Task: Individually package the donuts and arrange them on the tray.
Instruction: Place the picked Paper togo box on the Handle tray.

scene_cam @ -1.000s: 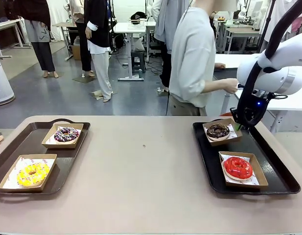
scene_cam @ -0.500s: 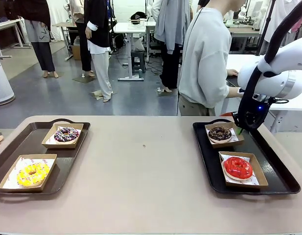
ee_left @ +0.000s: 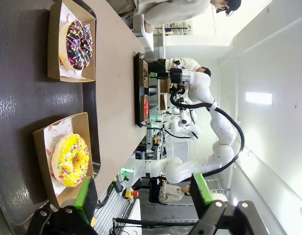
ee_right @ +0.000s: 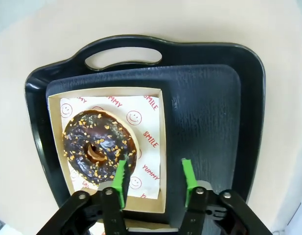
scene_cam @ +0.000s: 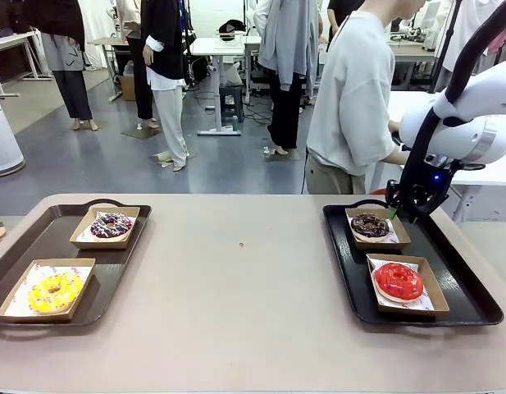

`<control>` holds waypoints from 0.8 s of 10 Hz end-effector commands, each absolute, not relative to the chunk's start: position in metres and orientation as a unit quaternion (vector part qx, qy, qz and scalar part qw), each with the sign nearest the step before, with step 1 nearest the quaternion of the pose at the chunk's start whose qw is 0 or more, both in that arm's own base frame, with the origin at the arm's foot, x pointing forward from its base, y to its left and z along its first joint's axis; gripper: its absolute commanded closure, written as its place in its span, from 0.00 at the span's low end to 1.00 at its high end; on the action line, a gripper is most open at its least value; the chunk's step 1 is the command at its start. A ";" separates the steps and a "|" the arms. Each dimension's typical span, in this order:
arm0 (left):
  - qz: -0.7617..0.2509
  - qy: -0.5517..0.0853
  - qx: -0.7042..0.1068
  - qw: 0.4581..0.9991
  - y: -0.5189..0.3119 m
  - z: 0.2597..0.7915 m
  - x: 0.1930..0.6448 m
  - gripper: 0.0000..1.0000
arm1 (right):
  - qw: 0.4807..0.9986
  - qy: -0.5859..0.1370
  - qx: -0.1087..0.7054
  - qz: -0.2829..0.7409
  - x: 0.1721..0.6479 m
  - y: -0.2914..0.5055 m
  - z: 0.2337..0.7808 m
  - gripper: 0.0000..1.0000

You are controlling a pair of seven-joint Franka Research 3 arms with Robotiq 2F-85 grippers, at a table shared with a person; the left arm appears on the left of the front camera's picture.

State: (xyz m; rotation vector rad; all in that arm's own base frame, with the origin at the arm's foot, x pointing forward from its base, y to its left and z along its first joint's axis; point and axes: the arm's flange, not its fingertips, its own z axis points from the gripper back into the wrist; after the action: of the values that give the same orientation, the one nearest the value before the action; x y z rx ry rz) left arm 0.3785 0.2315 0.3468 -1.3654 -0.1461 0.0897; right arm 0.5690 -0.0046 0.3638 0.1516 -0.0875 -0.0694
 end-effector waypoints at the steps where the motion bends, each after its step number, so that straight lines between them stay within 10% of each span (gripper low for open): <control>1: 0.036 -0.065 -0.631 0.772 0.233 0.349 0.379 0.00 | 0.994 -0.051 0.084 -0.039 0.566 -0.006 0.366 0.03; 8: 0.036 -0.065 -0.631 0.772 0.233 0.349 0.379 0.00 | 0.961 -0.023 0.276 0.010 0.523 -0.062 0.422 0.00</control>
State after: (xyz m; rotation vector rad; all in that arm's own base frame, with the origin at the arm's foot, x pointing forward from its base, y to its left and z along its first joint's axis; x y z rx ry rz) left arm 0.3786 0.2315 0.3468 -1.3654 -0.1459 0.0896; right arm 0.5418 -0.0327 0.4147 0.4478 -0.1022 -0.0016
